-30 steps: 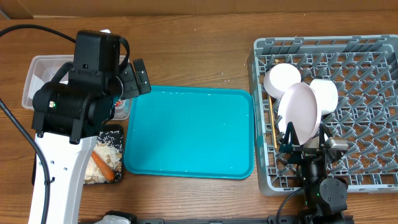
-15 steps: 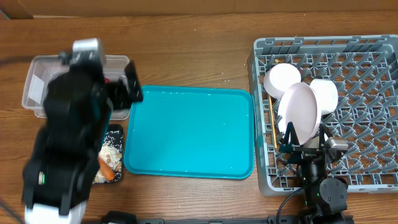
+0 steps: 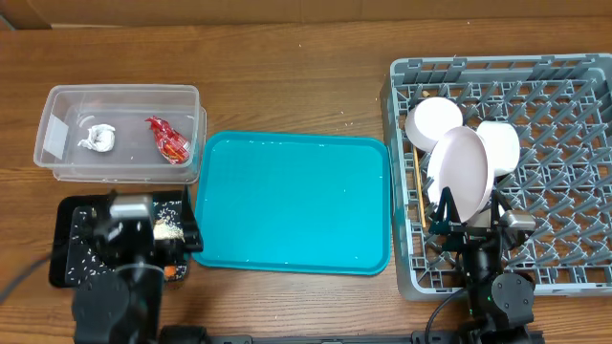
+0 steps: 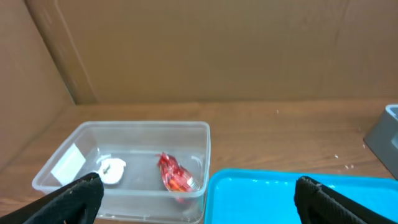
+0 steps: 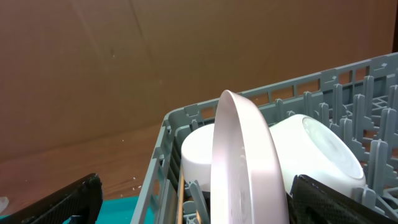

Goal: Sort waste into correct bins and load items into the dishwasher

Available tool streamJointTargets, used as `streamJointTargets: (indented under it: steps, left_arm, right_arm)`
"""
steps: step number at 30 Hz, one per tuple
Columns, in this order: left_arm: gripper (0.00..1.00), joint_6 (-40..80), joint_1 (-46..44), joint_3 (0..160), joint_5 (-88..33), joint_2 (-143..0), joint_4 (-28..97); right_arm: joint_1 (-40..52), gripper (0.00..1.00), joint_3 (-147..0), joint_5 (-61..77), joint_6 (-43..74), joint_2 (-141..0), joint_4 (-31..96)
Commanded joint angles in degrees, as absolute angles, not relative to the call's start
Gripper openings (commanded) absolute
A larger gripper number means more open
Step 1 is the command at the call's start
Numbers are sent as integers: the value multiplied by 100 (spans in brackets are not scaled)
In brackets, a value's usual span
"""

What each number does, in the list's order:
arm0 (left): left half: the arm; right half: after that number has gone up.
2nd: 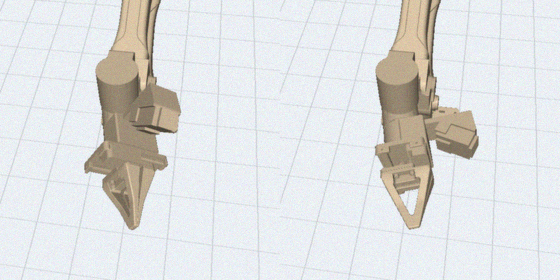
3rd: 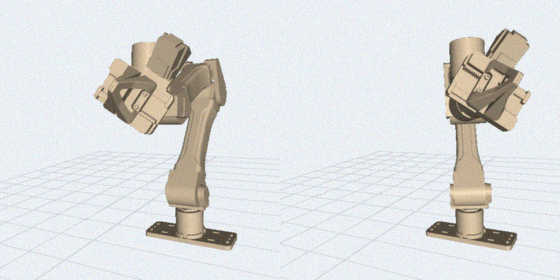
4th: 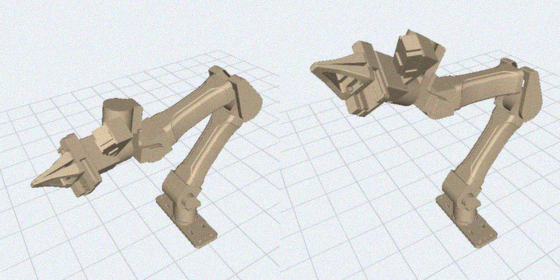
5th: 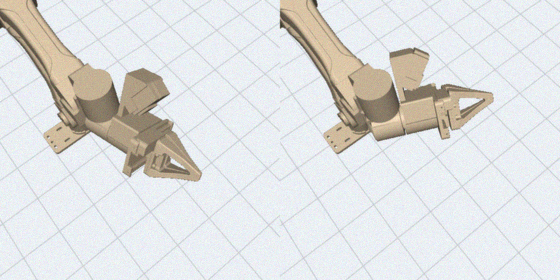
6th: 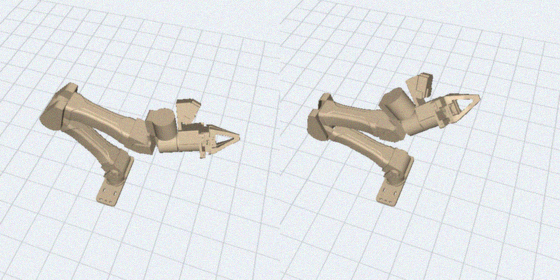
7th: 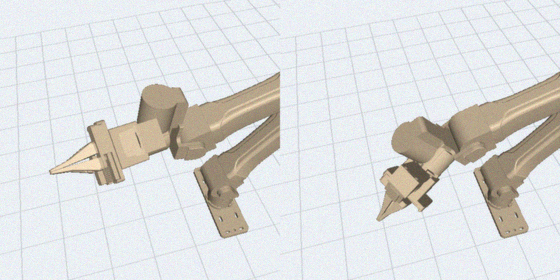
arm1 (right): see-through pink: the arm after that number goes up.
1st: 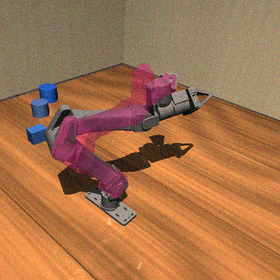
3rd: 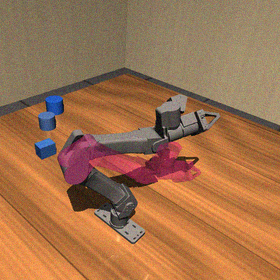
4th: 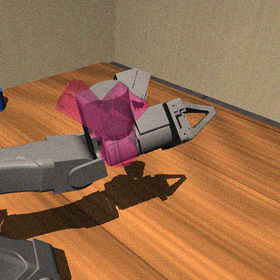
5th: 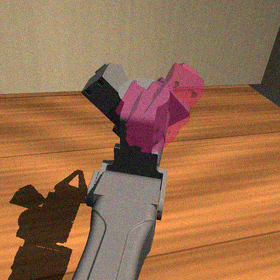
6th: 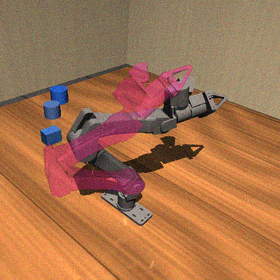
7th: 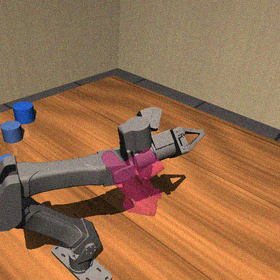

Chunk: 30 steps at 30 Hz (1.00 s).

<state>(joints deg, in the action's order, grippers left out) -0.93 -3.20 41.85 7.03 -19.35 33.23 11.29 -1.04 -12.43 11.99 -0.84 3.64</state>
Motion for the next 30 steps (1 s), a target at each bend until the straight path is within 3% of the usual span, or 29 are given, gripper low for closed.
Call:
streamJointTargets:
  steps: [1, 19, 30]
  left_arm:
    - [100, -279, -250, 3465, 626, -1341, 3111]
    - [100, -259, -250, 1208, 572, -12, 2104]
    - [100, -261, -250, 386, 593, -19, 1247]
  right_arm:
    - [1118, 100, -47, -1238, 1199, -16, 327]
    - [1118, 100, -47, -1238, 1199, -16, 327]
    - [1118, 100, -47, -1238, 1199, -16, 327]
